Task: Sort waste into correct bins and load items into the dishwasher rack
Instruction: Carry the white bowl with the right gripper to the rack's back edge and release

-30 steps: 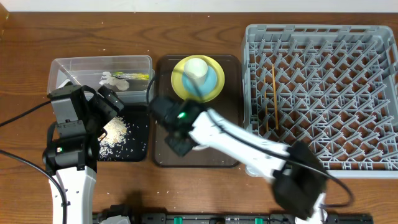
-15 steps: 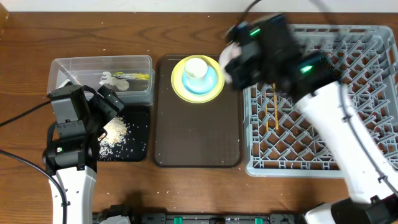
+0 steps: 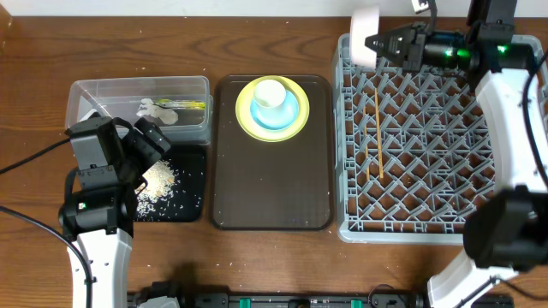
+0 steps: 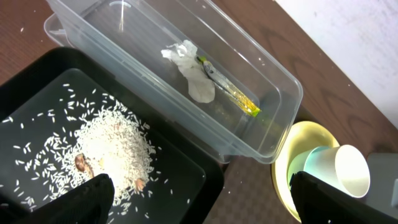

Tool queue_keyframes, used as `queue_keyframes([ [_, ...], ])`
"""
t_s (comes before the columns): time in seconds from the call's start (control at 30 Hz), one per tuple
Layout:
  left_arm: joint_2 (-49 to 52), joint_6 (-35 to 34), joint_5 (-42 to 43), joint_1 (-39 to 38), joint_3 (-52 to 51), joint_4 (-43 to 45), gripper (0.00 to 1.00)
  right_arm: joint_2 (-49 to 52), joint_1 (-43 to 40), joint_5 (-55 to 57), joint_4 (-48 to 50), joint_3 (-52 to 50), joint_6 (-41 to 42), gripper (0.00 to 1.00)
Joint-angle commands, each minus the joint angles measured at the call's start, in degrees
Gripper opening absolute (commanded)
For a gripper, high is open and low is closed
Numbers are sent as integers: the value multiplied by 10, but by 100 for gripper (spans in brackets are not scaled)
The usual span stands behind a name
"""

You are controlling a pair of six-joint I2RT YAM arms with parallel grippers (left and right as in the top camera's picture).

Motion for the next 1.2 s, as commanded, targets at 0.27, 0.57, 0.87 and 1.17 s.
queue_keyframes([
  [0.27, 1, 1, -3, 3, 12, -1, 93, 145, -14, -171, 121, 4, -10, 1],
  [0.57, 1, 1, -3, 3, 12, -1, 93, 225, -24, -167, 146, 4, -19, 1],
  [0.87, 1, 1, -3, 3, 12, -1, 94, 271, -49, -163, 124, 4, -18, 1],
  [1.17, 1, 1, -3, 3, 12, -1, 94, 271, -79, -163, 98, 4, 10, 16],
])
